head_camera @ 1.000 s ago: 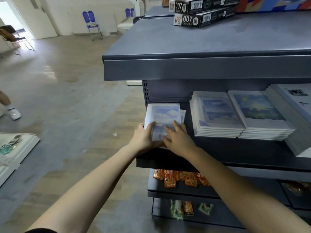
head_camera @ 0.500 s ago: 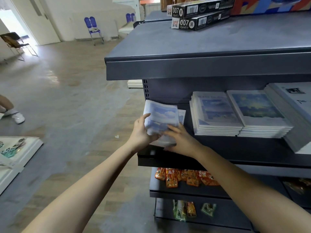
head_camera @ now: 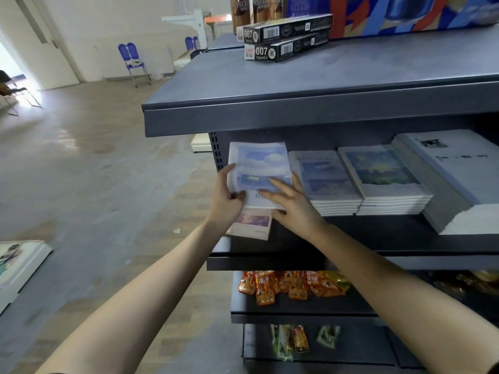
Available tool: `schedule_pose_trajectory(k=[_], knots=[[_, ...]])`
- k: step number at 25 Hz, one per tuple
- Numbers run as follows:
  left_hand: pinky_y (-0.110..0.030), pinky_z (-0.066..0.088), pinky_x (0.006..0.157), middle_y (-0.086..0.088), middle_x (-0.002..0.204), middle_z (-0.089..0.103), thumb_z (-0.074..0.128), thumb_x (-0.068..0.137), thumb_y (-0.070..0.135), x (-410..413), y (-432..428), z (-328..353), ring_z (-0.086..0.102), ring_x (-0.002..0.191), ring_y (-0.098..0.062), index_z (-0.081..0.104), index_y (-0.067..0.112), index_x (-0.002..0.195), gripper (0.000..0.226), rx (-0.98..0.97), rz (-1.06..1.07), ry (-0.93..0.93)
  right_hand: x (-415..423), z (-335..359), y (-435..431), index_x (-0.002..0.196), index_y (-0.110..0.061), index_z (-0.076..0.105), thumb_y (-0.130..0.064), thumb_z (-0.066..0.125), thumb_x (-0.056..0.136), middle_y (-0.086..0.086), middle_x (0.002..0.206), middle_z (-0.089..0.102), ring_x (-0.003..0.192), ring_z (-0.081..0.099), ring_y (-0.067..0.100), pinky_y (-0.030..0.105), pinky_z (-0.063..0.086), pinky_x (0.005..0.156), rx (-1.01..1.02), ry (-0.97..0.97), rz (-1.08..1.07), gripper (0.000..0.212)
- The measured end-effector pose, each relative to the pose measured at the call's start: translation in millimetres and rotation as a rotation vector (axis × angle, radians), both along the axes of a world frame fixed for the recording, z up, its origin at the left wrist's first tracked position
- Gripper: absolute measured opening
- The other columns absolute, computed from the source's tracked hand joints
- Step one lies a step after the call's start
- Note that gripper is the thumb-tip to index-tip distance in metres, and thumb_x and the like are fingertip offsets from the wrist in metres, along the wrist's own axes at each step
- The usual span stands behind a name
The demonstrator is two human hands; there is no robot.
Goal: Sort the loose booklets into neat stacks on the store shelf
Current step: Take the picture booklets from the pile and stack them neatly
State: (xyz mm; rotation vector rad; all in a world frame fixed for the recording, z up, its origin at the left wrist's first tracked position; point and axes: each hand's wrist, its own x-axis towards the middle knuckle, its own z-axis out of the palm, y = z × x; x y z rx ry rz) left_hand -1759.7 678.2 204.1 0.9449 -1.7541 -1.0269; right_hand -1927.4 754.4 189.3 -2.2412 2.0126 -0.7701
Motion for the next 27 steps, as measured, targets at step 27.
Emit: schedule_pose_trajectory(k=[27], knots=[[-0.039, 0.0, 0.118, -0.009, 0.158, -0.01, 0.051, 0.089, 0.054, -136, 3, -18, -0.011, 0.146, -0.024, 0.009, 0.023, 0.151, 0.081, -0.183, -0.322, -0.871, -99, 4, 38, 0.146, -0.036, 0.023, -0.017, 0.036, 0.099, 0.005, 0.158, 0.008, 0.145, 0.0, 0.027, 0.032, -0.001, 0.117, 0.315, 0.187, -0.325, 0.052]])
